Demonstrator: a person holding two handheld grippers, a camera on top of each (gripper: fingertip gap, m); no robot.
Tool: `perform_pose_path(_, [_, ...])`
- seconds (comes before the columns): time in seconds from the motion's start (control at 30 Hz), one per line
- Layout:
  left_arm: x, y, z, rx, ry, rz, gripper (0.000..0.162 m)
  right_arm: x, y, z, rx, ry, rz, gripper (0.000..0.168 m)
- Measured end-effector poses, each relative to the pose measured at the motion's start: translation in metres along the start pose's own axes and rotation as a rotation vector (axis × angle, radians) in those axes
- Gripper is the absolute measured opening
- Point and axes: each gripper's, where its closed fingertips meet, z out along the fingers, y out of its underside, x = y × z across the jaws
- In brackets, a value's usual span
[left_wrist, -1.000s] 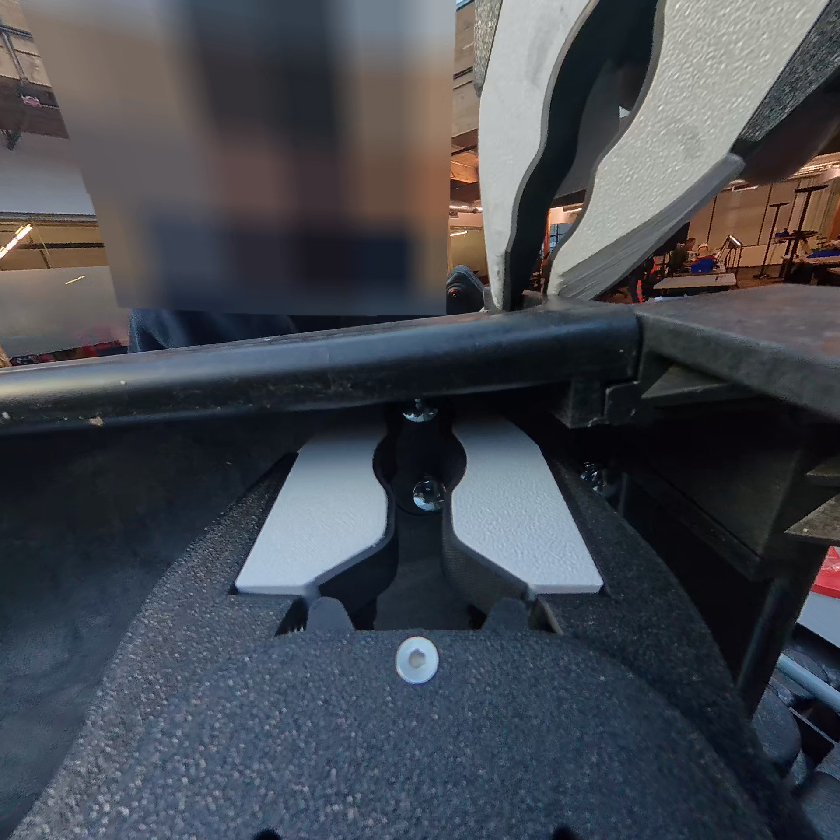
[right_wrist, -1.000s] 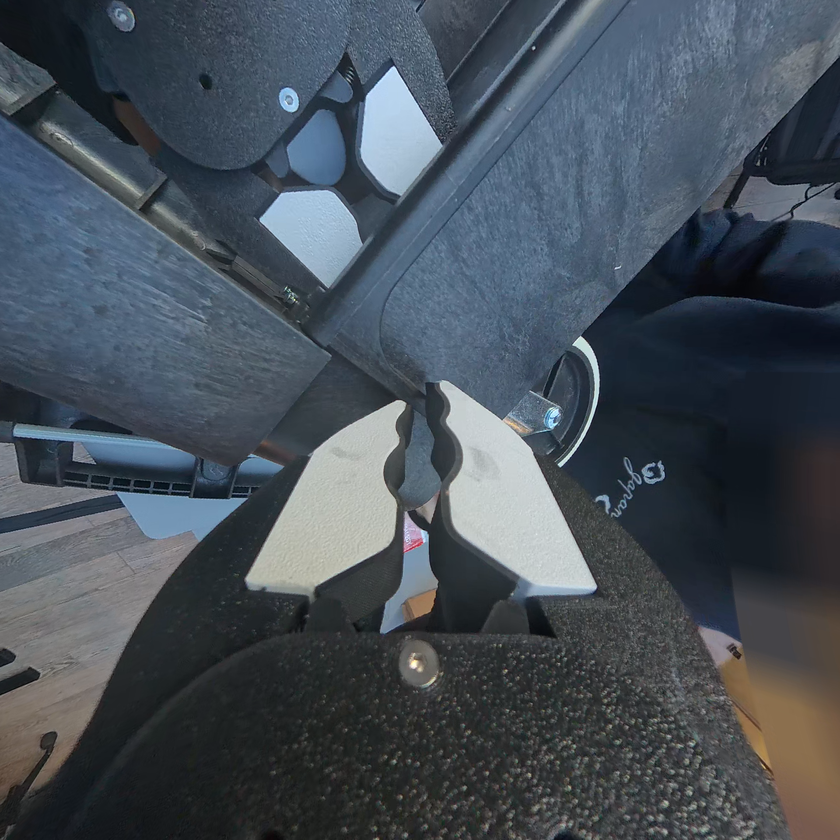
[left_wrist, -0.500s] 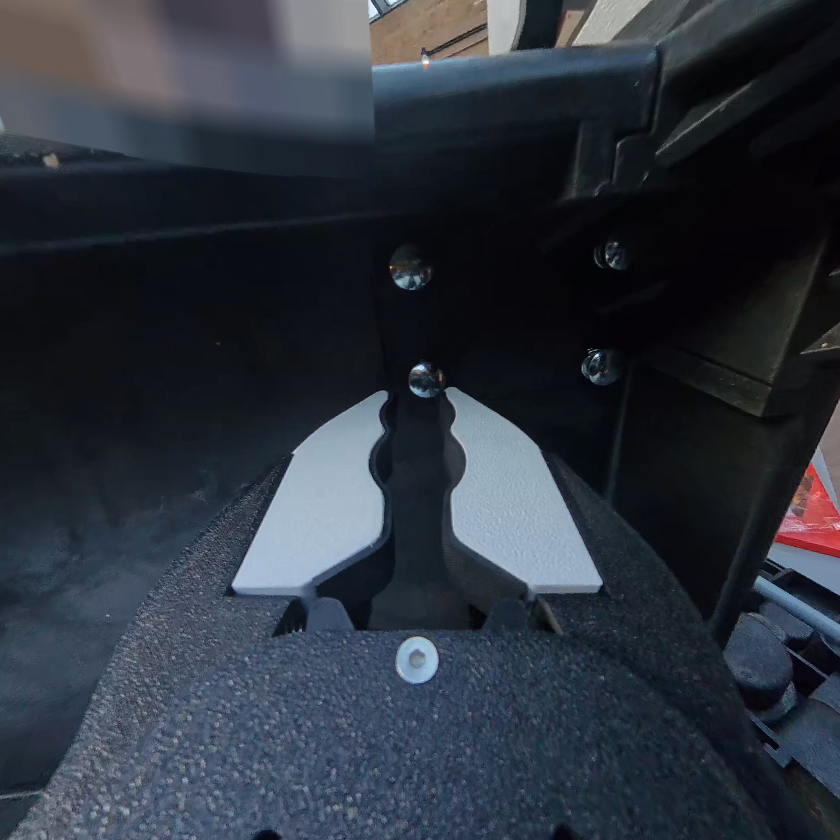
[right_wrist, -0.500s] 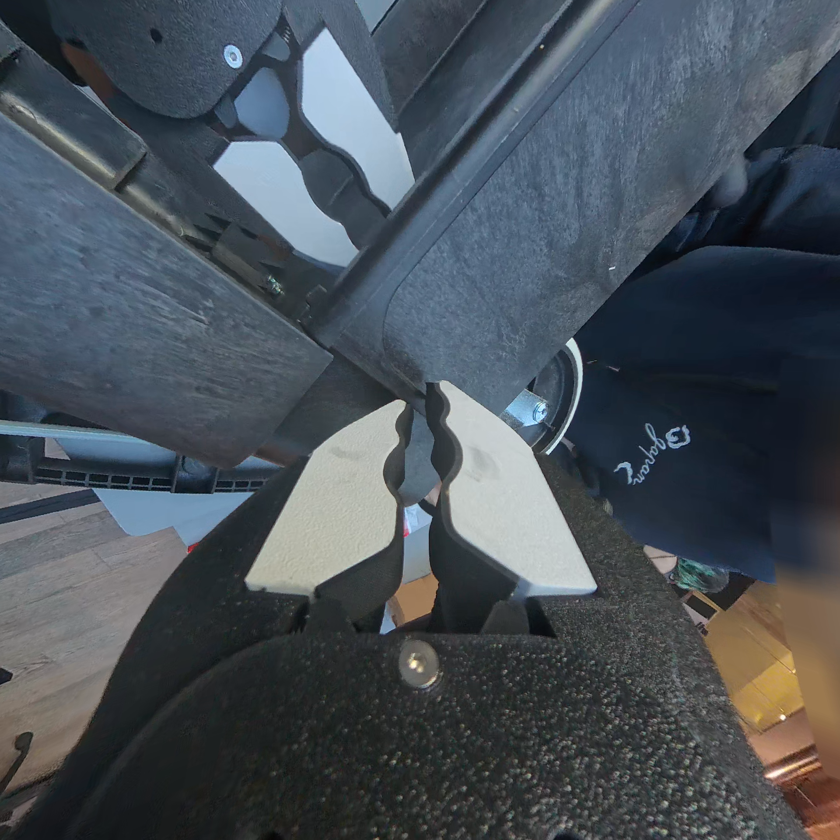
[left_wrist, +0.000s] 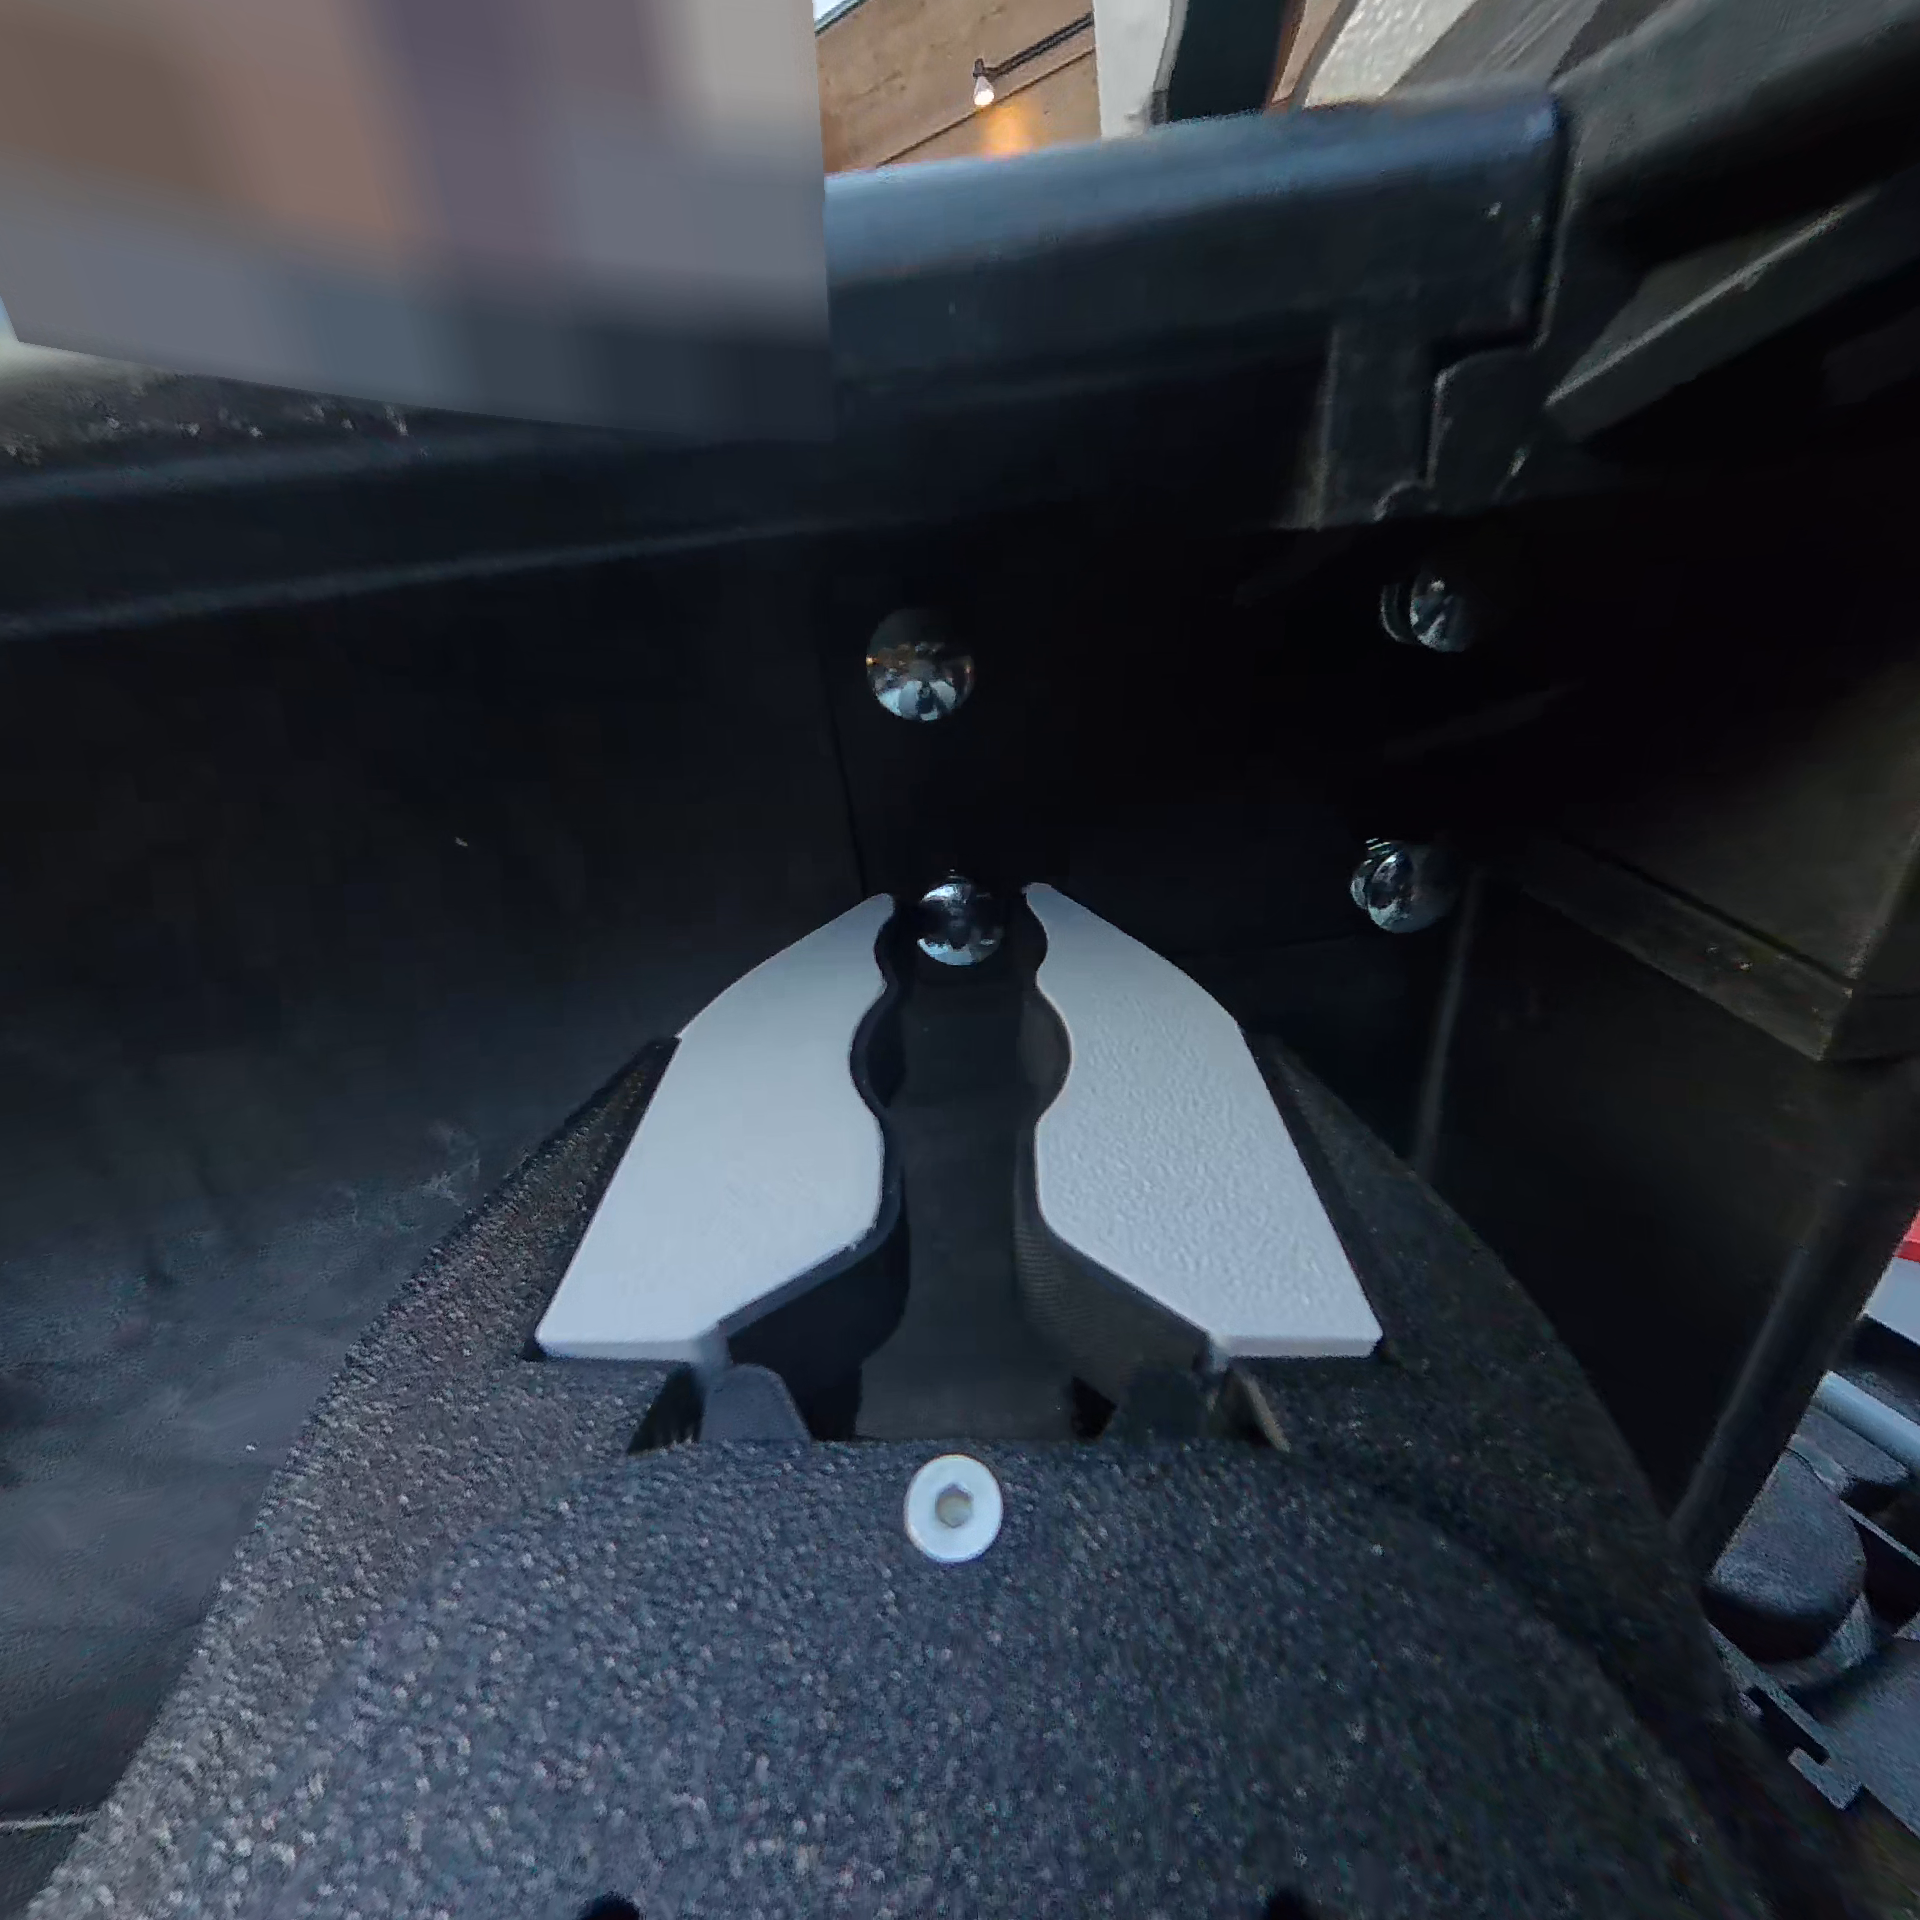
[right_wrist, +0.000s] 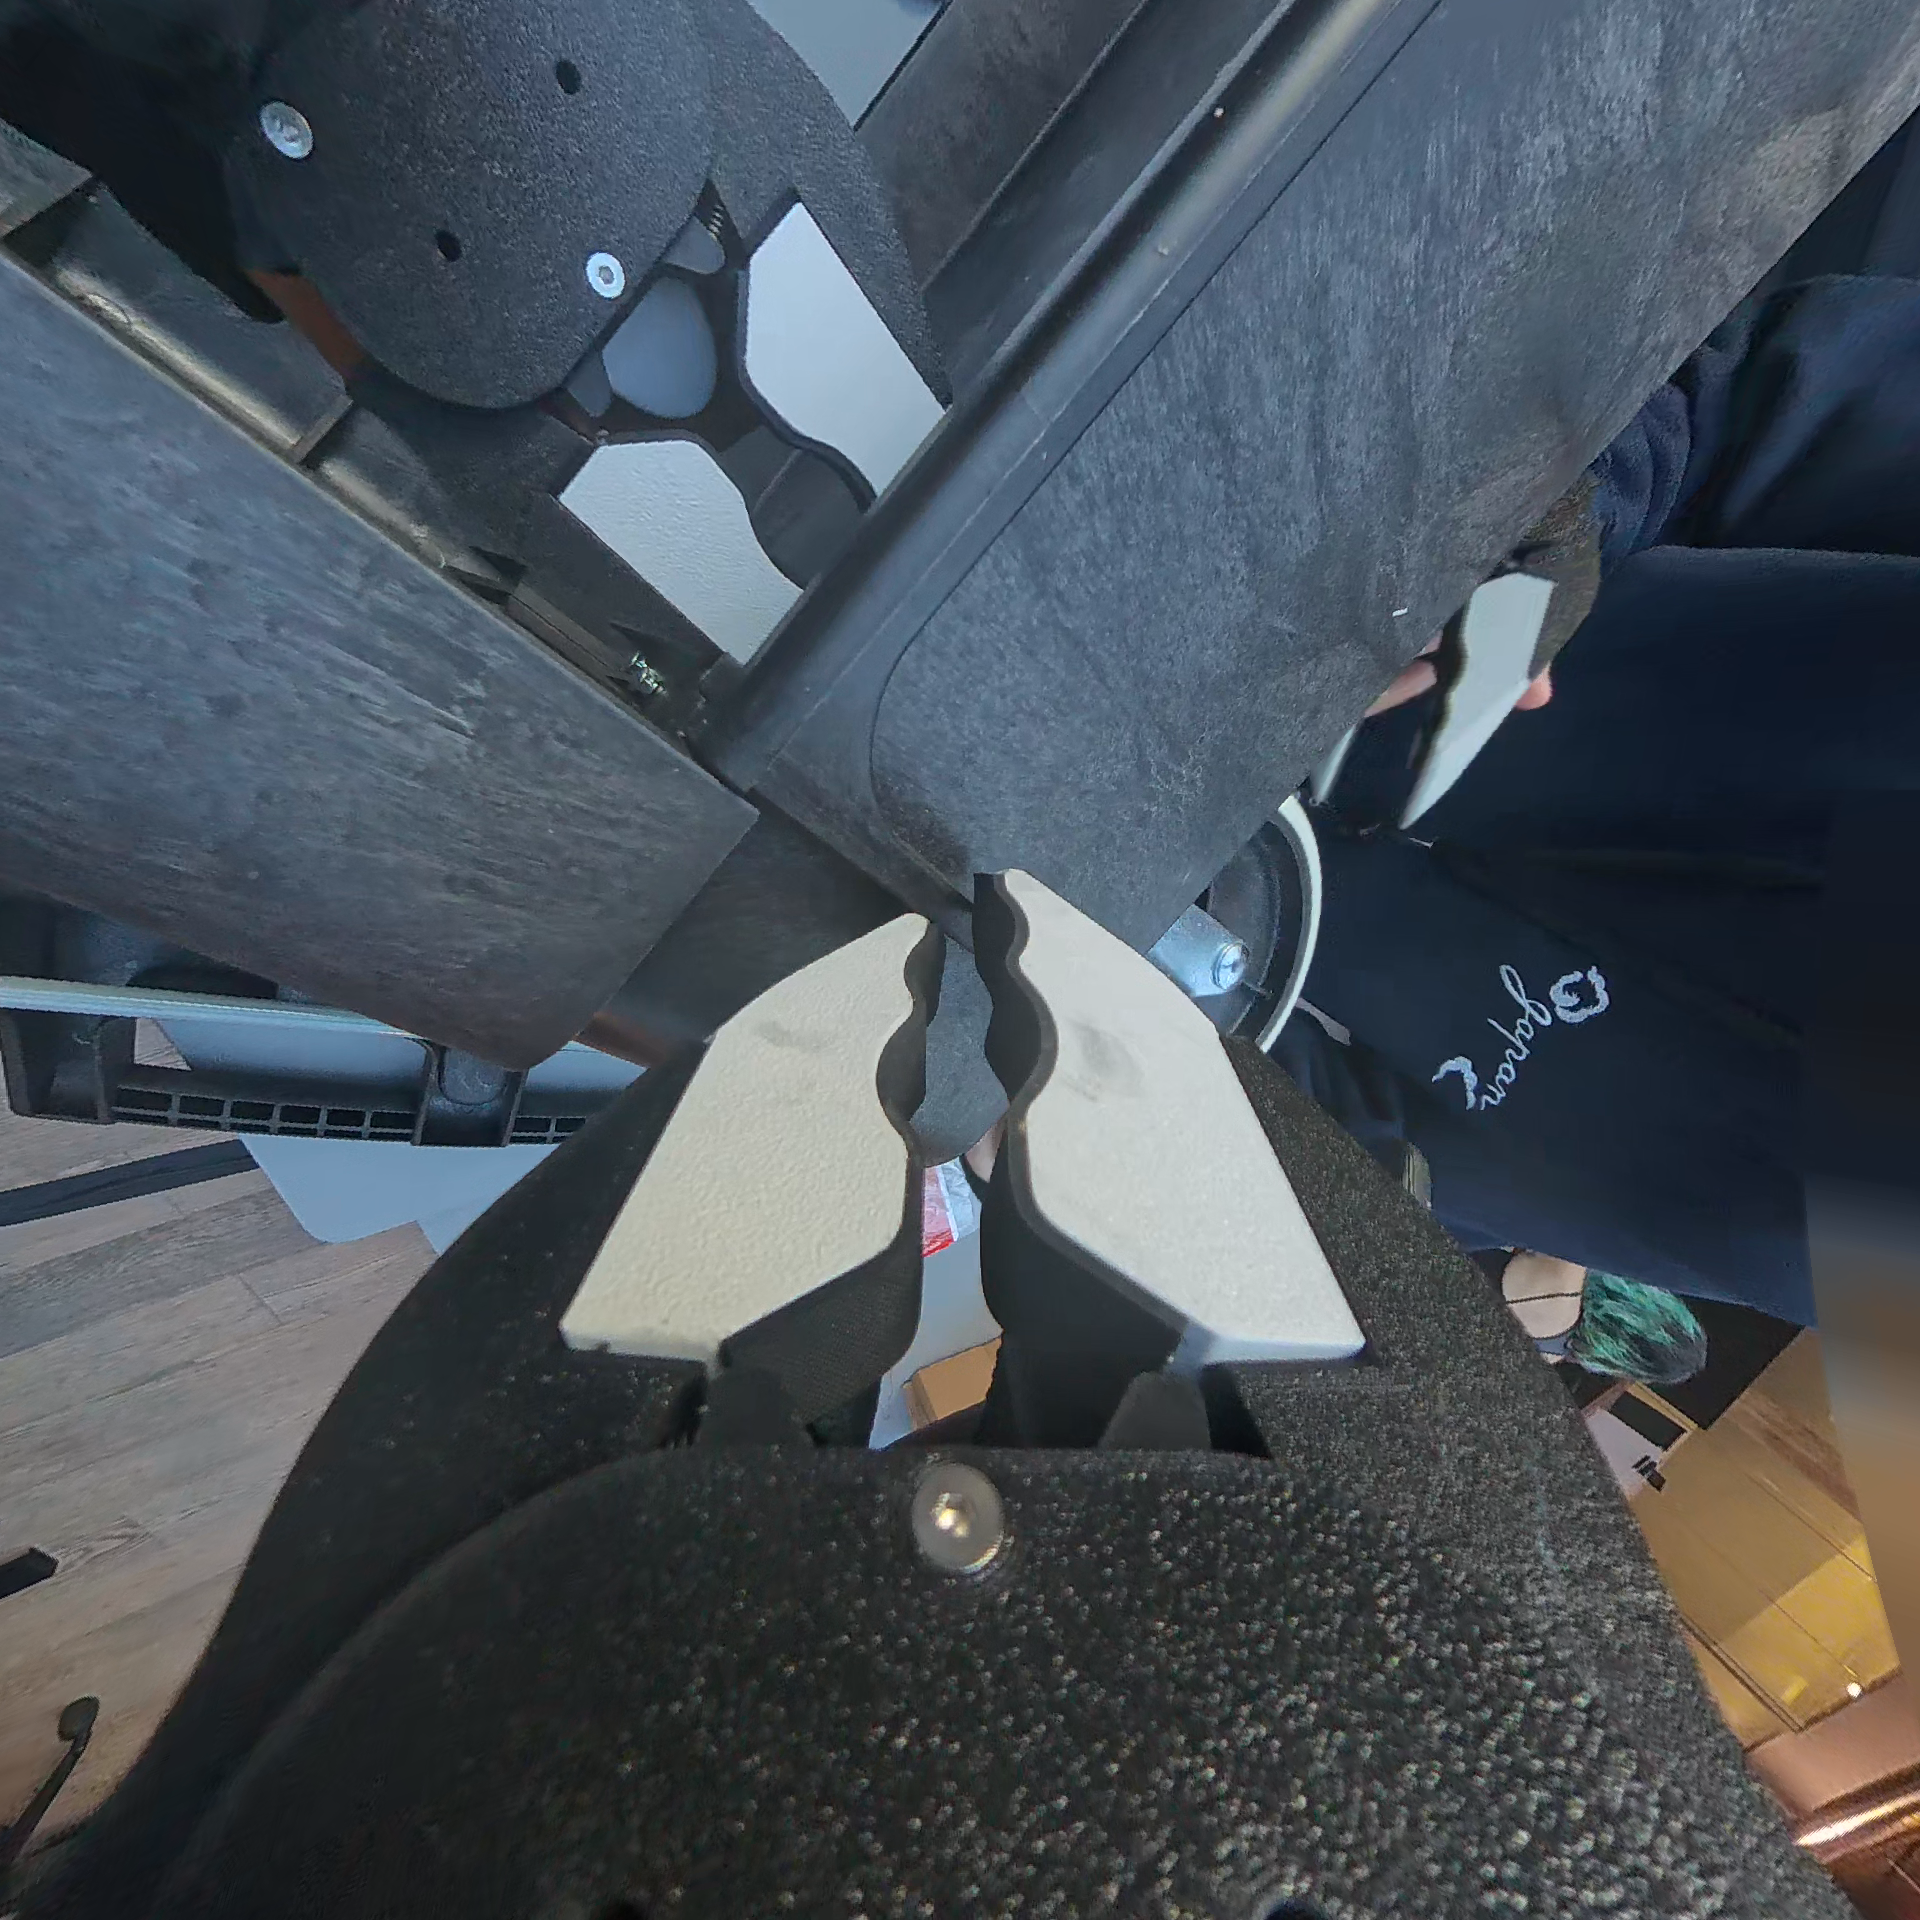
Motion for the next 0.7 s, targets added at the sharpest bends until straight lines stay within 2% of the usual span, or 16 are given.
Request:
perform_pose_path(0.27, [-0.0004,0.0,0.0014,0.005,-0.014,0.02,0.018,0.0002,0.0005,0.0001,0.0,0.002,0.005,0.009])
perform_pose_path(0.43, [-0.0009,0.0006,0.0019,0.001,-0.025,0.128,0.018,0.0002,0.0007,0.0001,-0.006,0.004,0.007,0.009])
perform_pose_path(0.6, [-0.001,0.0005,0.0023,0.005,-0.022,0.052,0.018,0.0004,0.0008,0.0,-0.011,0.004,0.008,0.008])
perform_pose_path(0.7, [-0.001,0.0005,0.0018,0.003,-0.028,0.095,0.017,-0.0001,0.0005,-0.0003,-0.012,0.005,0.007,0.008])
